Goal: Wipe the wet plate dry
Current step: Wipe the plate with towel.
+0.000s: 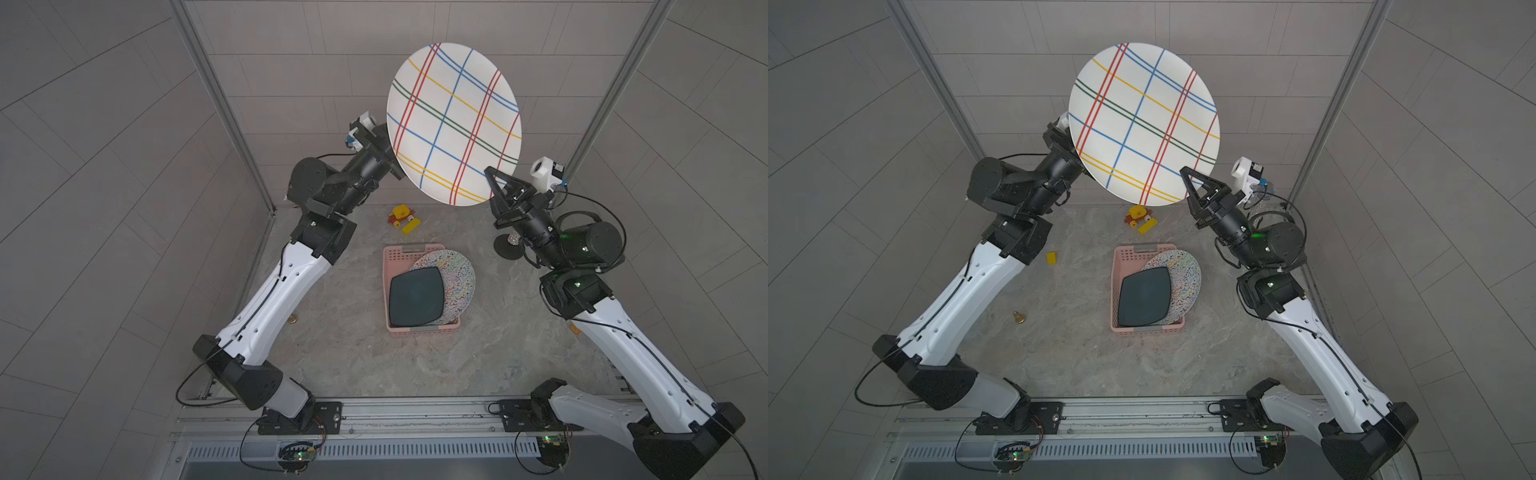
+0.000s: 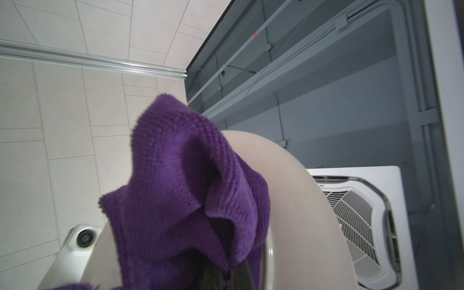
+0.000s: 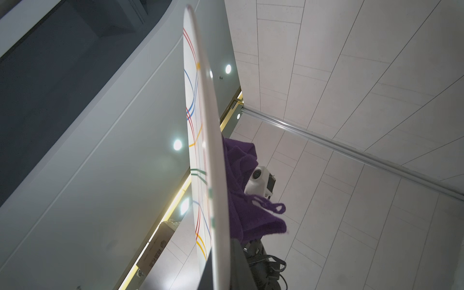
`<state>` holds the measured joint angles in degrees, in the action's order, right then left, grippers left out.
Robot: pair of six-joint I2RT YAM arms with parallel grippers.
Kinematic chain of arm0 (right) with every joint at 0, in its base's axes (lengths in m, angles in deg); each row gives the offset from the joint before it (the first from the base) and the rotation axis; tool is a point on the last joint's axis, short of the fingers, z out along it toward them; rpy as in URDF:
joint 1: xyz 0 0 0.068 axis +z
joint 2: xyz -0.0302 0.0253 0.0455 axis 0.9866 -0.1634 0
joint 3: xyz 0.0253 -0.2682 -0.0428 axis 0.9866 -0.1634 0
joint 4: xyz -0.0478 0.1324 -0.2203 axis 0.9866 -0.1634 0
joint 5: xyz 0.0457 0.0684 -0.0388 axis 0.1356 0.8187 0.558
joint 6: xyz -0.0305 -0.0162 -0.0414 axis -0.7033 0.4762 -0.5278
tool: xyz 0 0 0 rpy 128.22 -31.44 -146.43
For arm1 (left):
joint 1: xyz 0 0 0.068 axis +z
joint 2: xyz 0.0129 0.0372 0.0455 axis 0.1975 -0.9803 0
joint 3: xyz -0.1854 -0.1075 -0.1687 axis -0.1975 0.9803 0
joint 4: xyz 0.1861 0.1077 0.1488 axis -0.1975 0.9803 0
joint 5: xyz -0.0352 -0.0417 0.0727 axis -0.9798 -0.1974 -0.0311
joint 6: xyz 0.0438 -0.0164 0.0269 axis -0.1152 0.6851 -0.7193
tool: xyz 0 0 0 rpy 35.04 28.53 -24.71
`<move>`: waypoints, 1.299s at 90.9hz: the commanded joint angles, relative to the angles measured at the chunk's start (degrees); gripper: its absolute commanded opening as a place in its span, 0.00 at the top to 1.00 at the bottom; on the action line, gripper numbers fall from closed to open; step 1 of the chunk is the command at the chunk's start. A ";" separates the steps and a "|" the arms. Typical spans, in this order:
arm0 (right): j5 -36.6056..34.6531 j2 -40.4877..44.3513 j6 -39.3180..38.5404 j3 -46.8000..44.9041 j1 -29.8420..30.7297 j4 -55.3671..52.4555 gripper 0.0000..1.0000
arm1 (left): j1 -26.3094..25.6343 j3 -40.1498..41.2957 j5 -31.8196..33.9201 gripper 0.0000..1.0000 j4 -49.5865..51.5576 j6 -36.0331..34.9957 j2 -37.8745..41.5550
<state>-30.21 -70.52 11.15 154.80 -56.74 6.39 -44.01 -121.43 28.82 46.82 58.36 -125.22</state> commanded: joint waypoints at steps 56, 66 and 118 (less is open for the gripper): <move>2.02 6.63 -22.19 -0.60 -4.41 -29.48 1.00 | -1.66 -1.45 7.73 1.00 56.38 -66.42 9.90; 2.08 7.01 -26.42 -0.59 -0.33 -32.38 1.00 | -1.64 -4.59 7.99 1.00 56.90 -68.51 6.63; -1.88 7.33 -30.44 3.74 1.78 -33.65 1.00 | -8.99 4.54 -0.16 1.00 57.08 -75.41 5.33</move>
<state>-30.30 -66.06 -21.40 155.45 -49.81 -33.56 -52.54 -125.28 29.56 105.31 -16.98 -123.80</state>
